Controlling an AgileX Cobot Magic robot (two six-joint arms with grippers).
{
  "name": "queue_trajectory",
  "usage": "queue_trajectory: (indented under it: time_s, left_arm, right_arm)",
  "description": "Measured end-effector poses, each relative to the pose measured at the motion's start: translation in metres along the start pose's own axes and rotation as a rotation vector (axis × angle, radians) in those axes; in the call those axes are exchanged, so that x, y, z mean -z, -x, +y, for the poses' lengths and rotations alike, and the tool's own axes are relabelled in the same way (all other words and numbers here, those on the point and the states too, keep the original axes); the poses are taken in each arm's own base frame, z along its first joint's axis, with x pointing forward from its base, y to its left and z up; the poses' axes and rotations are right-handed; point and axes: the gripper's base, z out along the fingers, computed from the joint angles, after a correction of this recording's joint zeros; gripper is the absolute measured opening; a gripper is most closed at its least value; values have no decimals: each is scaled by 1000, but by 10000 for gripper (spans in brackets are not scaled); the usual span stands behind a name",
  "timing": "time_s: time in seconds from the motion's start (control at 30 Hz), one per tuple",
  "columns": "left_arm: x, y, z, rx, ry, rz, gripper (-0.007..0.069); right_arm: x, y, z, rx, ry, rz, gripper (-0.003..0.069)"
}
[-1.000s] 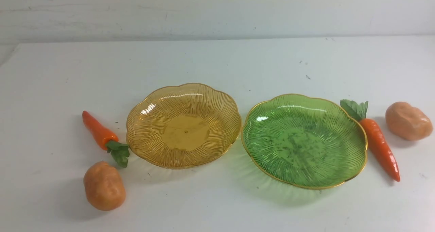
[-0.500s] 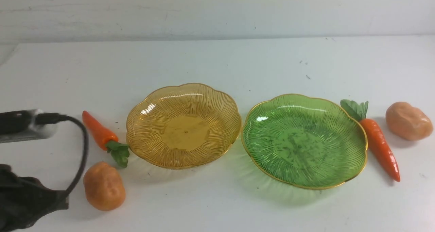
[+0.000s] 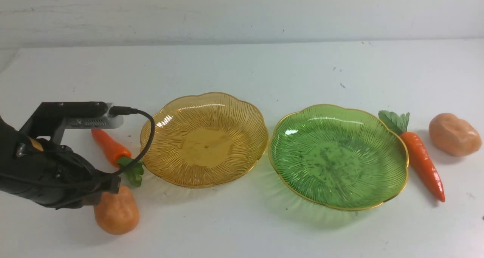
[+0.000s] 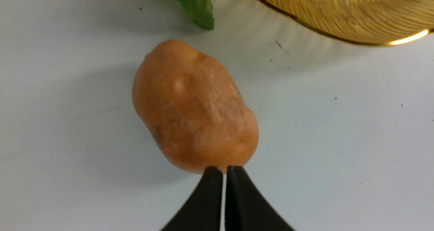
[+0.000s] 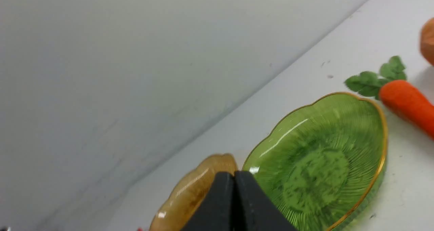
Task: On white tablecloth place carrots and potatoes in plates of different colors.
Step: 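Put the potatoes from the left side into the left plate with the left gripper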
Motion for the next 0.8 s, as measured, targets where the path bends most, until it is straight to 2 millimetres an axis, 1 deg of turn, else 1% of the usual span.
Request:
queue_trajectory:
  time_s: [0.03,0.1,0.13,0.17,0.27,0.37,0.4,0.43,0.47,0.53,0.57,0.67,0.7,0.77,0.8]
  left_arm:
    - [-1,1,0,1,1,1,19]
    - [-6,1,1,3,2,17,61]
    - [-9,2,1,4,3,26,92]
    - [-12,2,2,6,4,39,129]
    - [-25,5,4,12,10,58,291]
    - [-39,9,6,35,18,54,514]
    - [-43,12,6,41,20,49,578]
    - [-47,14,7,45,22,43,629]
    - [-51,17,7,51,25,37,659]
    - [-62,18,9,65,30,46,682]
    - [-67,19,10,73,33,55,683]
    - [-93,15,14,89,47,122,683]
    - [-96,14,15,95,50,132,679]
    - [-101,13,16,95,55,149,618]
    - [-101,13,16,94,55,152,566]
  right_arm:
    - [-7,12,4,80,-42,154,-15]
    - [-16,34,8,176,-105,344,-15]
    - [-21,38,6,194,-133,431,-15]
    - [-29,47,2,233,-182,525,-15]
    - [-42,58,-4,275,-241,598,-14]
    - [-47,60,-6,269,-238,610,-14]
    - [-48,60,-5,271,-229,605,-14]
    - [-49,60,-4,275,-215,594,-14]
    - [-50,61,-3,278,-199,584,-14]
    - [-50,61,-1,284,-177,574,-14]
    - [-51,61,0,283,-172,572,-14]
    - [-51,62,1,290,-160,562,-14]
    - [-51,62,1,304,-157,561,-14]
    - [-51,62,1,322,-151,562,-14]
    - [-51,62,1,327,-150,563,-14]
